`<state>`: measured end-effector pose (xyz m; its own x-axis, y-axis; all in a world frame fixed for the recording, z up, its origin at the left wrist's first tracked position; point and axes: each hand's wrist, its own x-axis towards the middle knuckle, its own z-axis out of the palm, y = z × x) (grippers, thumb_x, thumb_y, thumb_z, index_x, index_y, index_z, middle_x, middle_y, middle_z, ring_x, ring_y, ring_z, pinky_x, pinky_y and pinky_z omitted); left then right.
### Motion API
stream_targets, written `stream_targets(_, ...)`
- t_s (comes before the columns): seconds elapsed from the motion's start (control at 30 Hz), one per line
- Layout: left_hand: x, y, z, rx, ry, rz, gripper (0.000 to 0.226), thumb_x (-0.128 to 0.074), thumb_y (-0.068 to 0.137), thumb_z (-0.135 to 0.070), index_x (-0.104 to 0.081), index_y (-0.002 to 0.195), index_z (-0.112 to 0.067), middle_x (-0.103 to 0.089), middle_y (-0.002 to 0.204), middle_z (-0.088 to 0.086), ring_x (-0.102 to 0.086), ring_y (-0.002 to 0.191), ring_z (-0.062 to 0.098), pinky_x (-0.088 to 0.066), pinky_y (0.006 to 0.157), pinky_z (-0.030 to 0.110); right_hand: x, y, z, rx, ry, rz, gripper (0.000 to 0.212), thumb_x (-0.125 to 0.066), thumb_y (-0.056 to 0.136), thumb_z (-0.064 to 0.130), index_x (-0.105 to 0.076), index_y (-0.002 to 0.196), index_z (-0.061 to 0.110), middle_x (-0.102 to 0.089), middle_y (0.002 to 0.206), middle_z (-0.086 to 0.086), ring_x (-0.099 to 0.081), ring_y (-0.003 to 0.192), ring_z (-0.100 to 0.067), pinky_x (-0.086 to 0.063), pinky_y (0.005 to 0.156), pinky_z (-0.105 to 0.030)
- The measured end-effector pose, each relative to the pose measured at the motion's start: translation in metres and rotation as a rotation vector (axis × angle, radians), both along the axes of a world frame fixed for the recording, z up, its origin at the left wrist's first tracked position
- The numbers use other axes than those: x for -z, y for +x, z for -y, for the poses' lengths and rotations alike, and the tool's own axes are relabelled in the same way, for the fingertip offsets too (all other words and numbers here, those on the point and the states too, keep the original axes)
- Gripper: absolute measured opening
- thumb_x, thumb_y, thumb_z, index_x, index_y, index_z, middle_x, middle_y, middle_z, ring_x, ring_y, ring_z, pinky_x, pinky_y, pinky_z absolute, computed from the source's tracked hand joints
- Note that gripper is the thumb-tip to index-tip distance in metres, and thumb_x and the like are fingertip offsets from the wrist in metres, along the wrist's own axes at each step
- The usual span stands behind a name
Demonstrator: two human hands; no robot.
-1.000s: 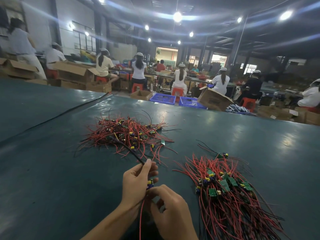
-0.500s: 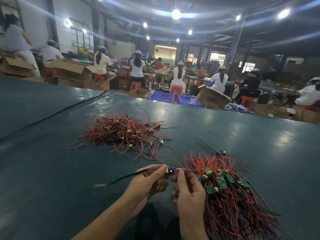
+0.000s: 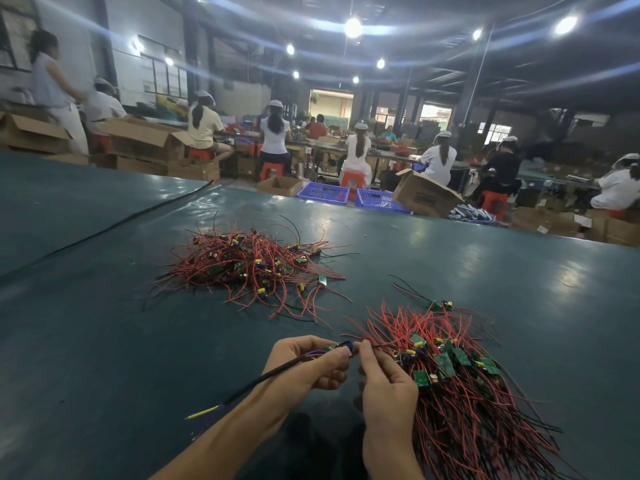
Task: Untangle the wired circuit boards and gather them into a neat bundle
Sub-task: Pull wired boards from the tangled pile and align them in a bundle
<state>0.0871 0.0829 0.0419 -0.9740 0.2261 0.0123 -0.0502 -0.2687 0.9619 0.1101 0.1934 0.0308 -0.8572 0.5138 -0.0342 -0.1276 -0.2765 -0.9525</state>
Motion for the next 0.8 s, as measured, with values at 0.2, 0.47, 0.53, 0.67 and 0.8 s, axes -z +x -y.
stream_targets(0.2,-0.004,-0.001,0.005,0.005,-0.042,-0.074,0.027,-0.082,0.065,-0.022,-0.071,0.078,-0.002,-0.07,0.069,0.015,-0.065,0.057,0.019,-0.05,0.052,0.022,-0.008,-0.01,-0.031,0.18,-0.243,0.029,0.016,-0.07,0.088,0.018,-0.077,0.076,0.009,-0.056,0.054,0.005,-0.038,0.041,-0.008,-0.03,0.038,-0.016)
stream_targets(0.47,-0.004,-0.007,0.012,0.02,0.023,-0.044,0.025,-0.09,0.062,-0.026,-0.076,0.074,-0.01,-0.071,0.074,0.016,-0.066,0.061,0.018,-0.051,0.055,0.021,-0.013,-0.006,-0.038,0.273,-0.262,-0.034,0.017,-0.066,0.092,0.026,-0.072,0.081,0.014,-0.051,0.056,0.006,-0.032,0.033,0.0,-0.027,0.032,-0.013)
stream_targets(0.53,-0.003,-0.007,0.011,-0.012,0.061,-0.02,0.031,-0.087,0.055,-0.031,-0.076,0.074,-0.009,-0.071,0.075,0.016,-0.065,0.061,0.018,-0.052,0.055,0.021,-0.009,-0.004,-0.026,0.202,-0.194,-0.009,0.023,-0.07,0.087,0.031,-0.068,0.071,0.015,-0.052,0.049,0.007,-0.032,0.033,-0.001,-0.027,0.032,-0.015)
stream_targets(0.67,-0.001,-0.007,0.011,-0.009,0.044,-0.035,0.036,-0.085,0.055,-0.031,-0.075,0.079,-0.006,-0.071,0.076,0.017,-0.065,0.062,0.018,-0.053,0.056,0.022,0.0,0.0,0.008,-0.034,0.055,-0.011,0.025,-0.071,0.086,0.025,-0.076,0.063,0.016,-0.067,0.058,-0.004,-0.057,0.053,-0.014,-0.051,0.056,-0.034)
stream_targets(0.8,-0.001,-0.007,0.011,0.016,-0.036,-0.066,0.03,-0.084,0.061,-0.025,-0.073,0.08,-0.005,-0.071,0.074,0.017,-0.065,0.06,0.019,-0.051,0.054,0.022,-0.001,-0.004,0.007,0.008,0.046,0.009,0.025,-0.072,0.087,0.019,-0.076,0.063,0.015,-0.067,0.064,-0.014,-0.059,0.063,-0.023,-0.055,0.067,-0.046)
